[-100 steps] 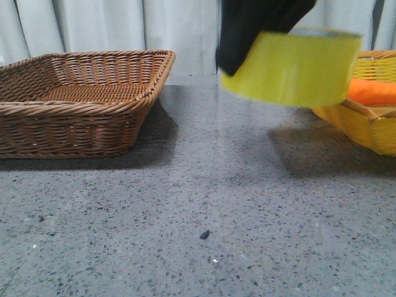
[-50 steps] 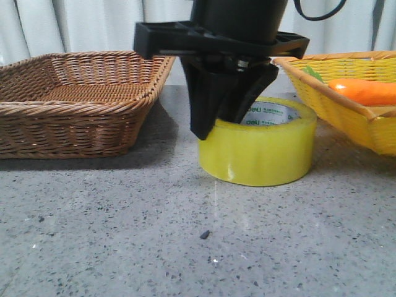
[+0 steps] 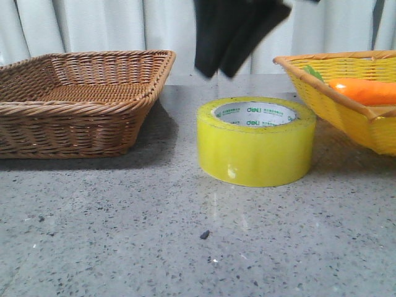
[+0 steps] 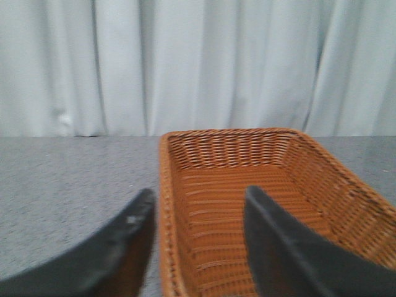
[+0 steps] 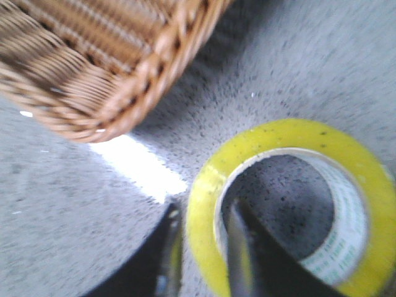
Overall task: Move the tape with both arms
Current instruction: 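Open the right gripper and lift it away from the tape, then lower the left gripper onto the tape roll and grasp its rim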
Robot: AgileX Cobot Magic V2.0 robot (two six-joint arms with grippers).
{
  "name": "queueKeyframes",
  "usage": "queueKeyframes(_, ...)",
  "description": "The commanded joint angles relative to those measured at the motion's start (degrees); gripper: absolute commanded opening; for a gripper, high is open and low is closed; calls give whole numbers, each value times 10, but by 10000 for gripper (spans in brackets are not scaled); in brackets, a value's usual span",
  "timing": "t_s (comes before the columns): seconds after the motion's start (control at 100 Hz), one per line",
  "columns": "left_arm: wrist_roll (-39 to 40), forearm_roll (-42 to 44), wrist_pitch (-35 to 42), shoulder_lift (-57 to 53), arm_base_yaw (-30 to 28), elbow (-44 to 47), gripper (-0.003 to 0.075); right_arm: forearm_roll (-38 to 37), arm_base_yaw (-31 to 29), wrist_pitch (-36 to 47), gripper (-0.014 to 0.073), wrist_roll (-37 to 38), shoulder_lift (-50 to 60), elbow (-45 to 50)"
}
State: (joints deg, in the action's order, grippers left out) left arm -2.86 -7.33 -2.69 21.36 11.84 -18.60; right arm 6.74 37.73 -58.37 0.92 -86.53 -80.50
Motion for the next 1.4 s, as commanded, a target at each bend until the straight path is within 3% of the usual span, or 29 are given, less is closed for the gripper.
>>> queueKeyframes(0.0, 5, -6, 47, 20, 28, -32, 448, 1, -1, 19, -71, -5, 59, -19)
queueKeyframes(0.25, 5, -6, 47, 106, 135, -95, 439, -14, -1, 83, -74, -5, 164, 8)
queueKeyframes(0.58, 5, 0, 45, 280, 306, -207, 439, -31, -1, 277, -74, -5, 351, 168)
queueKeyframes(0.84, 5, 11, 31, 428, 414, -301, 440, -32, -8, 294, -74, -1, 466, 225)
queueKeyframes(1.09, 5, 10, -84, 557, 455, -413, 440, -32, -14, 291, -74, 0, 496, 225)
queueKeyframes(1.39, -1, 7, -135, 658, 462, -497, 440, -32, -14, 262, -74, 0, 496, 225)
